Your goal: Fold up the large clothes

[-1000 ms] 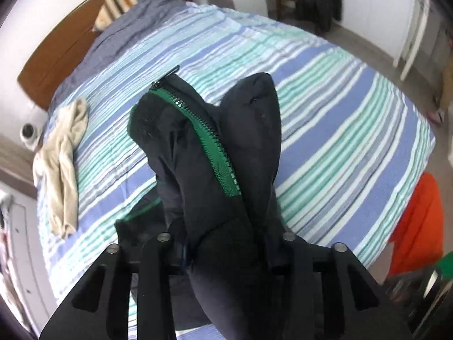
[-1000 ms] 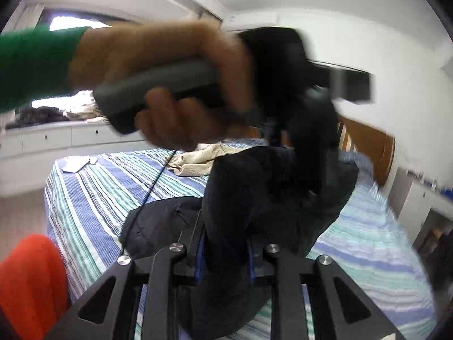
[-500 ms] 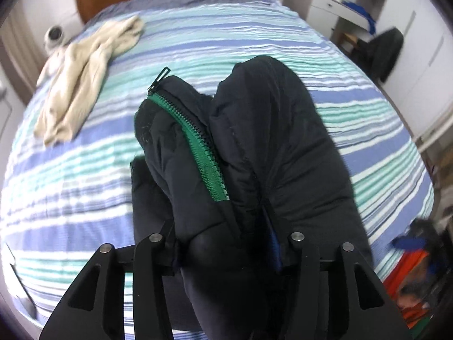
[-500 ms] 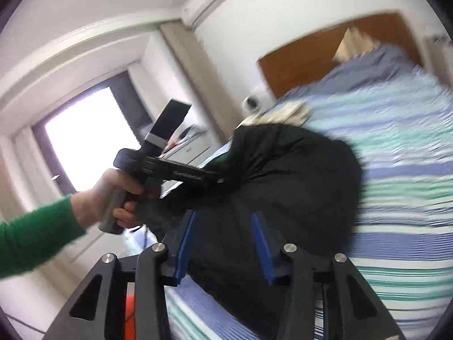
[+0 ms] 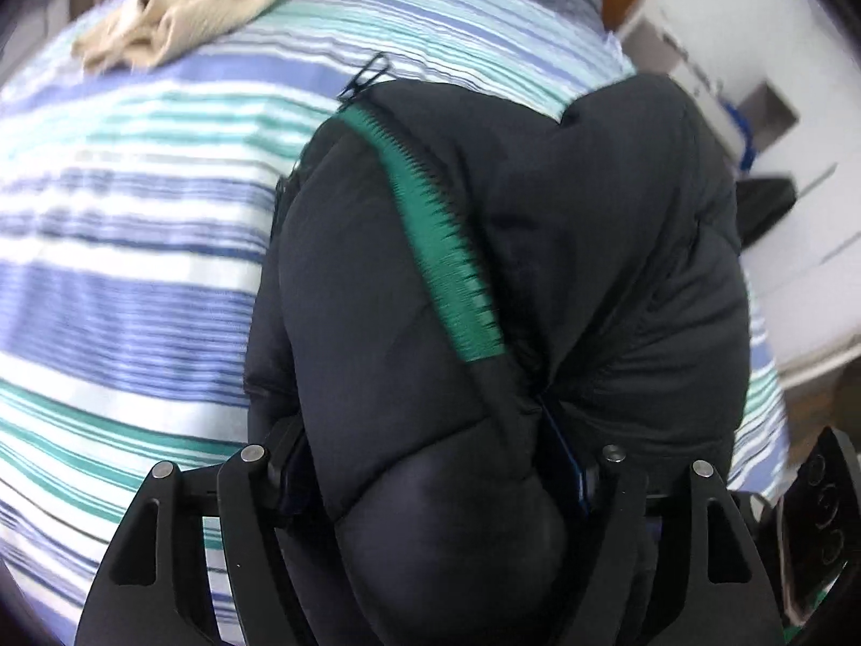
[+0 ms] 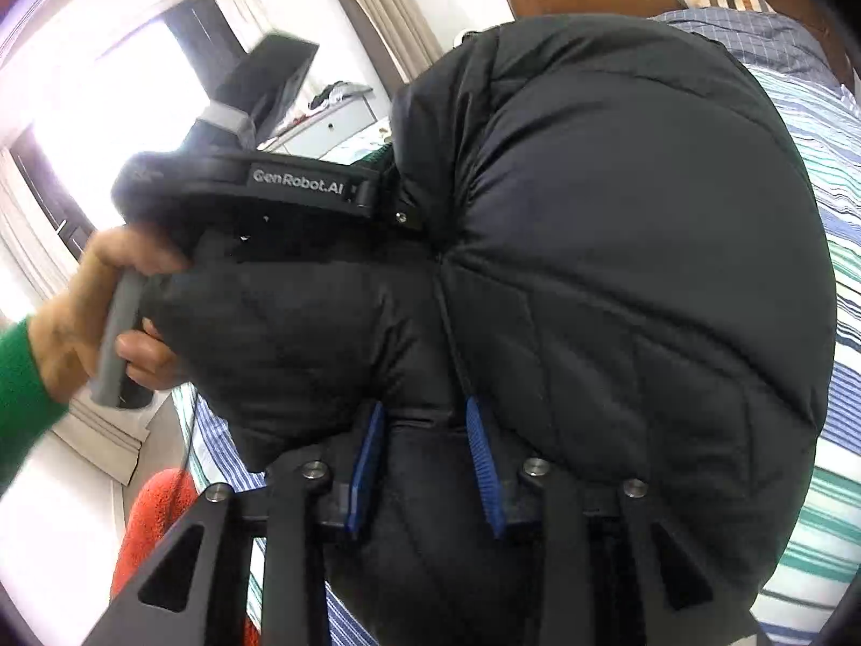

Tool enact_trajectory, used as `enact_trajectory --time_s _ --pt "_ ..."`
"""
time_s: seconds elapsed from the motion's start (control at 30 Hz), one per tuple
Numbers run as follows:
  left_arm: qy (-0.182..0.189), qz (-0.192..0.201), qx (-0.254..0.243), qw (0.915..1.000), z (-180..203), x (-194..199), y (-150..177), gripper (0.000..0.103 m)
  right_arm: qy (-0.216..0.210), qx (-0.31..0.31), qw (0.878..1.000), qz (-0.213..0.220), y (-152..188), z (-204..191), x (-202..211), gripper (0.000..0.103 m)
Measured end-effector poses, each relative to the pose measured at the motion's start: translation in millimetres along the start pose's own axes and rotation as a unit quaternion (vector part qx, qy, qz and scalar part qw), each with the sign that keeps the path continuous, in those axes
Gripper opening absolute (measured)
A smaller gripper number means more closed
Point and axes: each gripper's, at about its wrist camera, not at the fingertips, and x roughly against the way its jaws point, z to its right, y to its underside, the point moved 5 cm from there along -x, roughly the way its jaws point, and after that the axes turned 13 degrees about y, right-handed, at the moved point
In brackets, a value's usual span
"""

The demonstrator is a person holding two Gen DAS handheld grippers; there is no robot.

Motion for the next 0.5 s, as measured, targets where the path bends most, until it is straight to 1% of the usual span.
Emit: enact_trajectory --time_s 0.07,0.1,0.13,0.2,0.23,0.3,0.33,0.4,0.47,0.5 --pt "0.012 0.010 0.006 0.9999 -0.6 3.6 3.0 0.073 -0.020 -0.016 0.999 -0.032 -11.9 3.4 8.1 0.031" --pt "0.019 0.015 0.012 0.9996 -1.8 5.6 4.5 0.073 -0.032 -0.036 0.998 -0.043 -25.2 7.6 19.2 0.031" --pt "0.027 0.018 0.016 0.9994 -2.4 6.6 5.6 0.073 -0.033 -0.043 0.998 -0.033 -37.7 11.0 28.5 0.031" --pt "0.037 0.022 0.019 0.9989 -3.2 7.4 7.3 0.073 -0.014 -0.036 0.999 0.003 -71.7 17.6 50.0 0.031" --pt "0.039 0.023 0.017 0.9988 -1.8 7.5 8.3 0.073 0.000 -0.025 0.999 0.022 -100.1 19.9 57.0 0.031" --pt "0.042 0.024 0.017 0.9987 -3.2 7.8 7.8 0.073 0.010 -0.014 0.999 0.032 -135.9 21.9 54.4 0.032" --pt "0.044 0.024 0.017 0.9986 -3.2 7.6 8.3 0.073 0.013 -0.007 1.000 0.025 -159.3 22.0 40.9 0.032" --pt "0.047 0.026 0.017 0.9984 -0.9 8.3 8.8 0.073 0.024 0.000 1.000 -0.007 -184.4 21.3 3.2 0.032" --pt "0.050 0.027 0.017 0.9983 -5.0 7.8 9.5 0.073 0.045 0.011 0.998 -0.049 -193.3 28.7 -42.1 0.032" --pt "0.050 0.027 0.019 0.9982 -17.1 12.9 12.4 0.073 0.062 0.009 0.994 -0.086 -191.9 31.4 -71.0 0.032"
